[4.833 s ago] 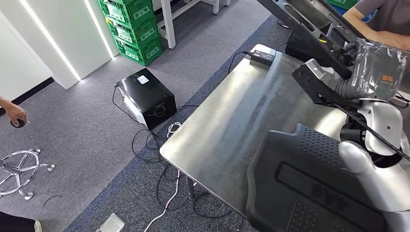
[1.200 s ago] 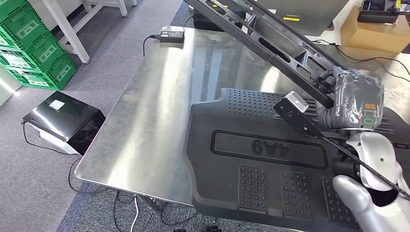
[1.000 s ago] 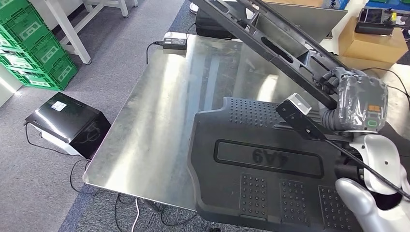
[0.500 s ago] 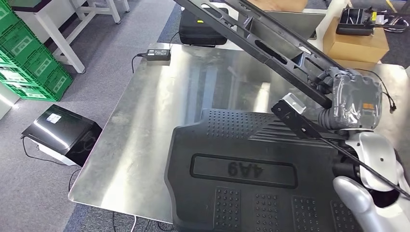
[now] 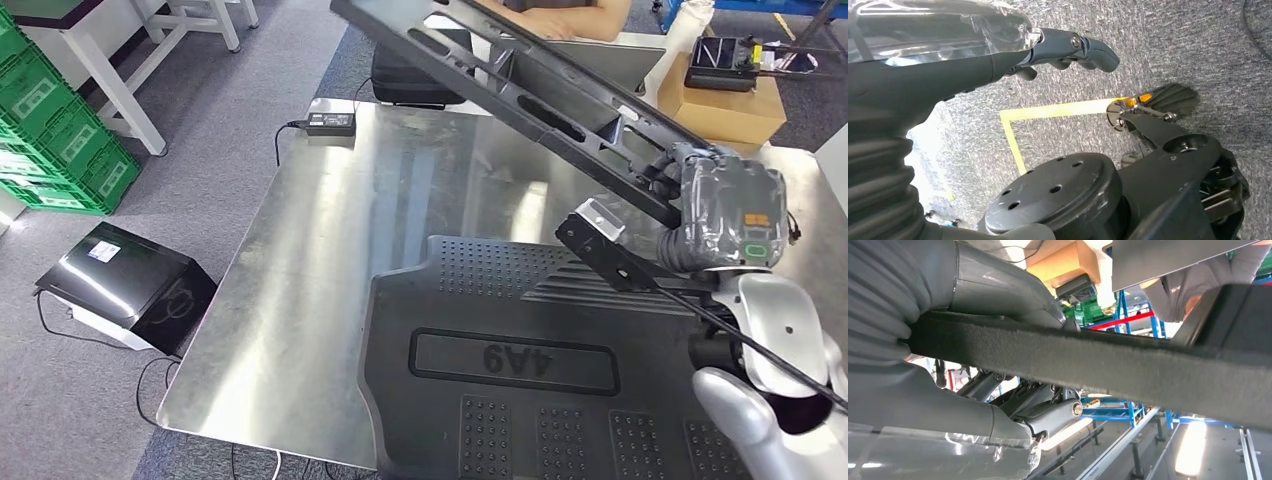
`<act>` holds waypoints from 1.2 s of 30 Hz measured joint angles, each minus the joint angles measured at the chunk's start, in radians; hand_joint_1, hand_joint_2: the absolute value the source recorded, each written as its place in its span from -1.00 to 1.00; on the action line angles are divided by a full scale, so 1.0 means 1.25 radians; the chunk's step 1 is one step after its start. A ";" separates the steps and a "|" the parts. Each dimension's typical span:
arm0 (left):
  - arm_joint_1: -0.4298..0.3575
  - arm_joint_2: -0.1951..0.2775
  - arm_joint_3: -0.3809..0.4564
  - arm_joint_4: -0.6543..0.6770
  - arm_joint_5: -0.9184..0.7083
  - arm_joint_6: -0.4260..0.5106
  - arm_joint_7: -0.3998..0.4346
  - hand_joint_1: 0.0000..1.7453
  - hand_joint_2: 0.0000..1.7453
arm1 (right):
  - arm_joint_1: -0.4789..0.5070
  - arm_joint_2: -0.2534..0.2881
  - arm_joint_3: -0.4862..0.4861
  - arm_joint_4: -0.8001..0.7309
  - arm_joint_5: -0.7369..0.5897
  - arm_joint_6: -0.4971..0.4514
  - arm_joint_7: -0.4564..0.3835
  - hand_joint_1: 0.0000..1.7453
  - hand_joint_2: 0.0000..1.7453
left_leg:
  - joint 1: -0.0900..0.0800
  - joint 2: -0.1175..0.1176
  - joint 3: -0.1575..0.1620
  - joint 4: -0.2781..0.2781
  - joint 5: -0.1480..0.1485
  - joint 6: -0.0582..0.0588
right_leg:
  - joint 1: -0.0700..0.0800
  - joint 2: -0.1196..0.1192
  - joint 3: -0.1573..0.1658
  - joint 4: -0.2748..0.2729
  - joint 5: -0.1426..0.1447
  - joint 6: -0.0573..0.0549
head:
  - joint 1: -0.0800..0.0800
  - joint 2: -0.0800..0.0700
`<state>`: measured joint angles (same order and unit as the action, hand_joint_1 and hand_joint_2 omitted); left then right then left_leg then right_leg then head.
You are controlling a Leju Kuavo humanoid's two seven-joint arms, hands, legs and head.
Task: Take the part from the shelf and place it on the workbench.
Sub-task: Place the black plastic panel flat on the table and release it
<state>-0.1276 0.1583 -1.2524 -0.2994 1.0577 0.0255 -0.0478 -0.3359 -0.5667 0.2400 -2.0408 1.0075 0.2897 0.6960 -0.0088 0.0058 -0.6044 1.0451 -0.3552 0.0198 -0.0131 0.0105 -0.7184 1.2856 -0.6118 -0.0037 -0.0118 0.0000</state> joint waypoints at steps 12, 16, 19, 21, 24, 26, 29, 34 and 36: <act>0.000 0.000 0.000 -0.002 0.006 0.003 0.008 -1.00 1.00 | 0.003 -0.004 -0.008 -0.013 -0.001 -0.007 0.001 1.00 1.00 | 0.006 0.007 0.008 0.015 -0.021 -0.025 | 0.000 -0.008 0.069 -0.169 0.096 -0.017 | 0.010 0.000; 0.000 0.001 0.000 -0.002 0.009 0.006 0.014 -1.00 1.00 | 0.003 -0.004 -0.012 -0.015 -0.002 -0.012 0.000 1.00 1.00 | 0.008 0.010 0.012 0.007 -0.019 -0.007 | 0.004 -0.007 0.072 -0.171 0.094 -0.019 | 0.000 0.000; 0.000 0.001 0.000 -0.002 0.008 0.007 0.014 -1.00 1.00 | 0.003 -0.004 -0.012 -0.015 -0.002 -0.021 0.000 1.00 1.00 | 0.008 0.010 0.012 0.004 -0.016 -0.013 | 0.005 -0.008 0.072 -0.171 0.094 -0.020 | -0.003 0.000; 0.000 0.001 0.000 -0.002 0.005 0.009 0.014 -1.00 1.00 | 0.002 -0.004 -0.012 -0.015 -0.002 -0.026 0.000 1.00 1.00 | 0.009 0.009 0.013 0.003 -0.015 -0.018 | 0.005 -0.008 0.072 -0.170 0.093 -0.021 | -0.004 0.000; 0.000 0.001 0.000 -0.002 -0.004 0.010 0.008 -1.00 1.00 | 0.000 -0.004 -0.012 -0.015 0.000 -0.027 0.000 1.00 1.00 | 0.009 0.009 0.014 0.000 -0.015 -0.029 | 0.006 -0.008 0.072 -0.170 0.093 -0.022 | -0.005 0.000; -0.001 0.001 0.000 -0.002 -0.010 0.008 0.002 -1.00 1.00 | -0.001 -0.004 -0.012 -0.015 0.001 -0.024 0.000 1.00 1.00 | 0.009 0.009 0.014 0.000 -0.015 -0.031 | 0.005 -0.008 0.072 -0.170 0.093 -0.022 | -0.005 0.000; 0.000 0.001 0.000 -0.003 -0.013 -0.005 -0.004 -1.00 1.00 | -0.001 -0.004 -0.012 -0.015 0.000 -0.018 0.000 1.00 1.00 | 0.009 0.009 0.014 0.000 -0.015 -0.031 | 0.004 -0.008 0.072 -0.171 0.093 -0.022 | -0.003 0.000; 0.000 0.001 0.000 -0.003 -0.009 -0.010 -0.006 -1.00 1.00 | -0.005 -0.004 -0.012 -0.015 0.000 -0.010 0.000 1.00 1.00 | 0.009 0.009 0.014 0.000 -0.015 -0.031 | 0.003 -0.008 0.073 -0.173 0.093 -0.022 | -0.003 0.000; 0.000 0.001 0.000 -0.003 -0.008 -0.009 -0.007 -1.00 1.00 | -0.005 -0.004 -0.012 -0.015 0.000 -0.007 0.000 1.00 1.00 | 0.009 0.009 0.014 0.000 -0.015 -0.031 | 0.003 -0.008 0.074 -0.174 0.093 -0.021 | -0.002 0.000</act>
<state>-0.1282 0.1596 -1.2524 -0.3029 1.0472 0.0136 -0.0560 -0.3424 -0.5712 0.2247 -2.0592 1.0078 0.2804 0.6966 0.0022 0.0172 -0.5873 1.0448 -0.3740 -0.0189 -0.0097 -0.0001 -0.6260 1.0685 -0.4954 -0.0302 -0.0143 0.0000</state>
